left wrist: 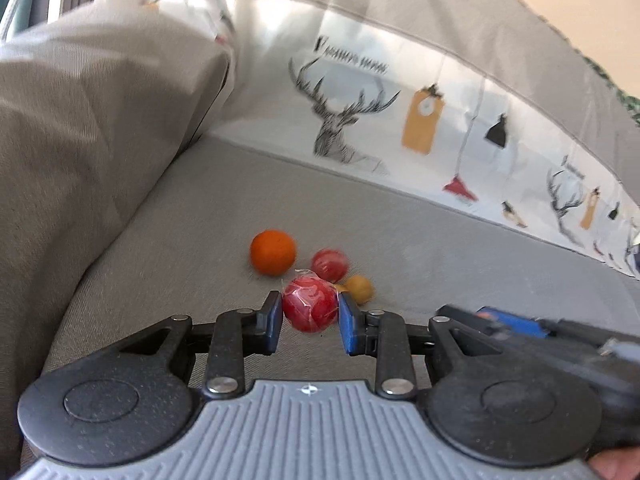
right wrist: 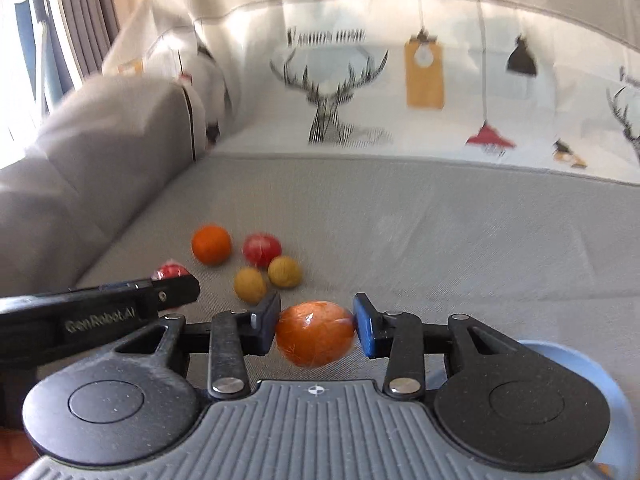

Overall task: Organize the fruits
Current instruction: 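Carry the red fruit and bagged orange over the blue plate and lower them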

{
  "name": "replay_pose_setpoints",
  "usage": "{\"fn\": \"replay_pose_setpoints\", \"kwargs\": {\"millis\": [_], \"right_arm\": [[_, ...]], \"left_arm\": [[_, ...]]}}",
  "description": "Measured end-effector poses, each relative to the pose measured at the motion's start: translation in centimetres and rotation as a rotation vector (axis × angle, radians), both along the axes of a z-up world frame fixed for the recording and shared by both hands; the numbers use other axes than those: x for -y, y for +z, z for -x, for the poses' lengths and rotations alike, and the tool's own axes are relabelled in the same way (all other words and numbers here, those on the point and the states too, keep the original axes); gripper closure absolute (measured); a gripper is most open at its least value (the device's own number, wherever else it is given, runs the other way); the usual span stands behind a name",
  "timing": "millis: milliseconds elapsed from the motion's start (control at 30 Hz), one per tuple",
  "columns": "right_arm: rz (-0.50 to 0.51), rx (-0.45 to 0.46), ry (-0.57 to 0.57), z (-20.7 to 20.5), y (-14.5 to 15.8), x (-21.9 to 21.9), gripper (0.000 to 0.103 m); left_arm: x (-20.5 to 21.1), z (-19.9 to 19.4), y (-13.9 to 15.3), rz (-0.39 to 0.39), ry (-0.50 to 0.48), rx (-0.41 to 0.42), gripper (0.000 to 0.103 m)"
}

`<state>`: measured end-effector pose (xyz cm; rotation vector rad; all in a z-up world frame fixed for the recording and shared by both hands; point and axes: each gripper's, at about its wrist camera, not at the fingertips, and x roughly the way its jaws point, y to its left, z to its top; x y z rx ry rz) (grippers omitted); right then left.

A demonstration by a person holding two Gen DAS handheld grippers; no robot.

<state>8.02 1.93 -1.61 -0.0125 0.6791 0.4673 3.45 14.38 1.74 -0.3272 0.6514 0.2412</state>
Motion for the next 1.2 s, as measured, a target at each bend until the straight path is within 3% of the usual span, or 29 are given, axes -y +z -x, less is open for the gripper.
{"fn": "replay_pose_setpoints", "kwargs": {"millis": [200,367,600,767,1000,1200], "right_arm": [[-0.047,0.075,-0.042,3.0,4.2,4.1,0.062],[-0.045,0.133,-0.072,7.1,5.9,8.8,0.062],[-0.055,0.115,-0.185,11.0,4.1,15.1,0.062],[-0.013,0.067,-0.226,11.7,1.1,18.0,0.062],[-0.051,0.044,-0.278,11.1,0.3,19.3,0.062],[-0.031,0.054,-0.244,10.6,0.0,17.7,0.062]], "left_arm": [[2.5,2.5,2.3,-0.031,-0.061,0.089,0.07],[4.7,4.5,3.7,-0.03,-0.127,0.134,0.07],[7.5,6.9,4.6,-0.034,-0.208,0.159,0.07],[10.2,7.5,4.3,-0.111,-0.28,0.151,0.07],[13.0,6.4,2.5,-0.235,-0.357,0.091,0.07],[13.9,5.7,1.4,-0.268,-0.397,0.067,0.07]]}}
